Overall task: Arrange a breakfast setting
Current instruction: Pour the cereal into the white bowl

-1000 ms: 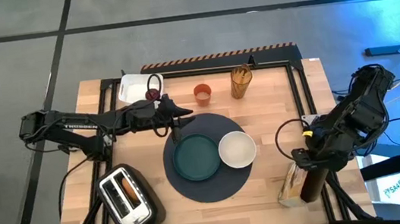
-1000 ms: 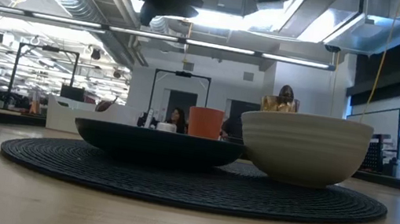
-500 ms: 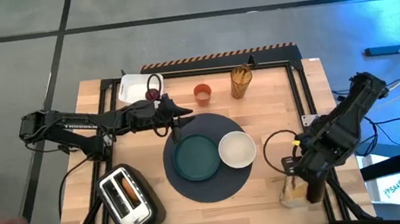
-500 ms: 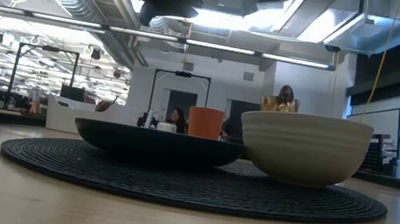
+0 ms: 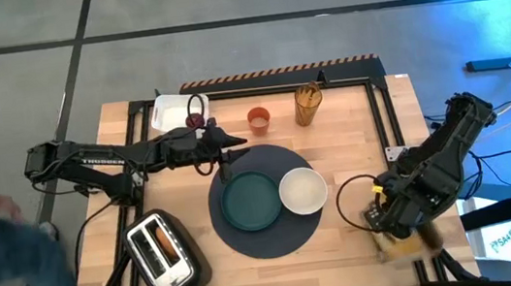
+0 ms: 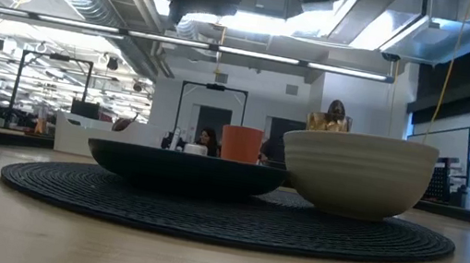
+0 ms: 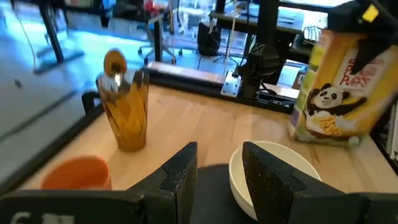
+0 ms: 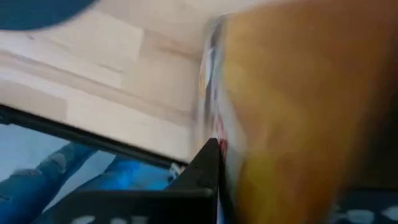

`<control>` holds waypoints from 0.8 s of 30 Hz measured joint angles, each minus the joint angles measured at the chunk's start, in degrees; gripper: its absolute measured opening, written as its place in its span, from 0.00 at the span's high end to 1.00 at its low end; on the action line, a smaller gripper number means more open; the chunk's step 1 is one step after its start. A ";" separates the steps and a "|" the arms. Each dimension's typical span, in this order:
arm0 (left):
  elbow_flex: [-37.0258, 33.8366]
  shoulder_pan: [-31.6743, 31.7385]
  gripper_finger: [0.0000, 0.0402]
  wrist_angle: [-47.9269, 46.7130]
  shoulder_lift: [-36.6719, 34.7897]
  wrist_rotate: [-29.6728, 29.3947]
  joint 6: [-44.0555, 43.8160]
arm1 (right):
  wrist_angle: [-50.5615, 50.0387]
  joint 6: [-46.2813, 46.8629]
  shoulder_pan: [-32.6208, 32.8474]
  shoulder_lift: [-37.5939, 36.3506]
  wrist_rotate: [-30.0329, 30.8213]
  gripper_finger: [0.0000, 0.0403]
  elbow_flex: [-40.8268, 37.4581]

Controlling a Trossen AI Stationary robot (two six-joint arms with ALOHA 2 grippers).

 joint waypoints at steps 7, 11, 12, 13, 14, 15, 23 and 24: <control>0.02 0.00 0.69 9.48 0.00 0.02 10.47 | -4.78 -10.47 -0.04 -0.34 8.99 1.00 5.50; 0.04 0.00 0.69 15.71 0.00 0.01 10.83 | -4.85 -13.04 -0.04 -1.43 14.07 1.00 7.14; 0.04 0.03 0.69 16.70 -0.04 0.01 11.10 | -4.81 -13.42 -0.04 -1.56 15.39 1.00 7.59; 0.04 0.17 0.69 17.41 -0.04 0.03 11.91 | -4.69 -14.09 -0.02 -1.70 16.60 1.00 7.94; 0.04 0.40 0.69 17.65 -0.04 0.13 12.53 | -4.74 -14.83 0.00 -1.80 17.88 1.00 8.40; 0.04 0.65 0.69 17.64 -0.04 0.35 12.86 | -4.73 -15.97 0.00 -1.87 19.06 1.00 9.07; 0.09 1.65 0.69 17.93 2.08 4.03 7.80 | -4.78 -25.97 -0.04 -2.93 27.07 1.00 13.37; 0.09 1.55 0.69 18.61 3.09 5.56 6.50 | -4.78 -26.94 -0.04 -3.14 27.31 1.00 13.68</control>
